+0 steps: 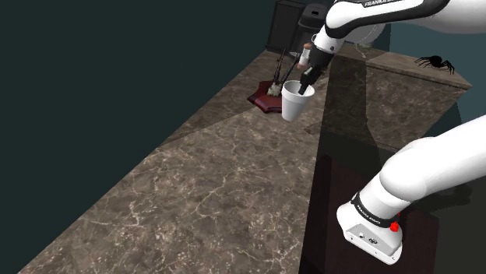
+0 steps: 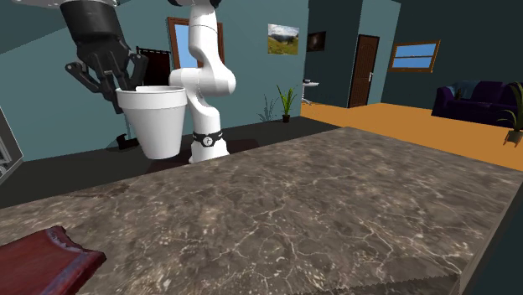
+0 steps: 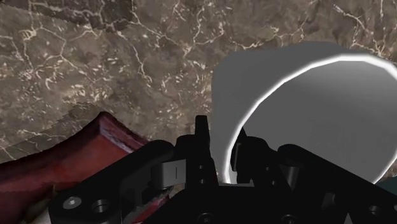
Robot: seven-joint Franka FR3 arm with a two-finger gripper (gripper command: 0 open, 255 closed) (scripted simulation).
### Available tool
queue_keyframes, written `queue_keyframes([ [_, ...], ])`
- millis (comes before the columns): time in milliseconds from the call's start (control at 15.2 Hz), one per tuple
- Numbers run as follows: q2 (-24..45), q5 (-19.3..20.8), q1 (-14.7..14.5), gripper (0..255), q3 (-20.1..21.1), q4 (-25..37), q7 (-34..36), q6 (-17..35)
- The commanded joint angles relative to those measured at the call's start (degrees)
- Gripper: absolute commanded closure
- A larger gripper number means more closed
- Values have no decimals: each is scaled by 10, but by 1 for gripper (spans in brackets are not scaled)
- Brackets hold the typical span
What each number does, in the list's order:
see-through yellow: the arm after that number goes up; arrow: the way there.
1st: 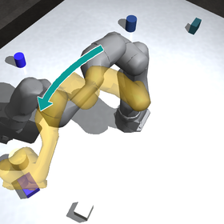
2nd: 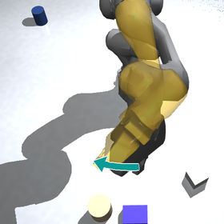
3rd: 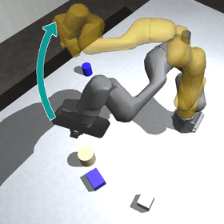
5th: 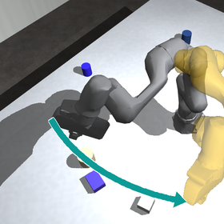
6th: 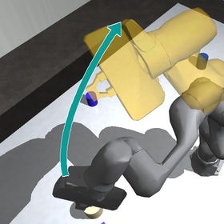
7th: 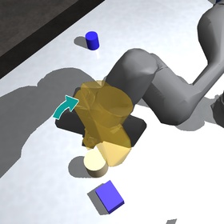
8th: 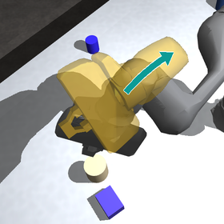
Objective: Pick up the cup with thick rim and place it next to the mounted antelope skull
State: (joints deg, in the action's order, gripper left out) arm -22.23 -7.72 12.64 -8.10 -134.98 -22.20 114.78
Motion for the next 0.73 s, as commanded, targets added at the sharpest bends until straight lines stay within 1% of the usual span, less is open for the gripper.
queue_keyframes([
  [0, 4, -1, 0, 255, -1, -12, -4, 16],
  [660, 33, -12, -3, 255, -5, -66, -21, 97],
])
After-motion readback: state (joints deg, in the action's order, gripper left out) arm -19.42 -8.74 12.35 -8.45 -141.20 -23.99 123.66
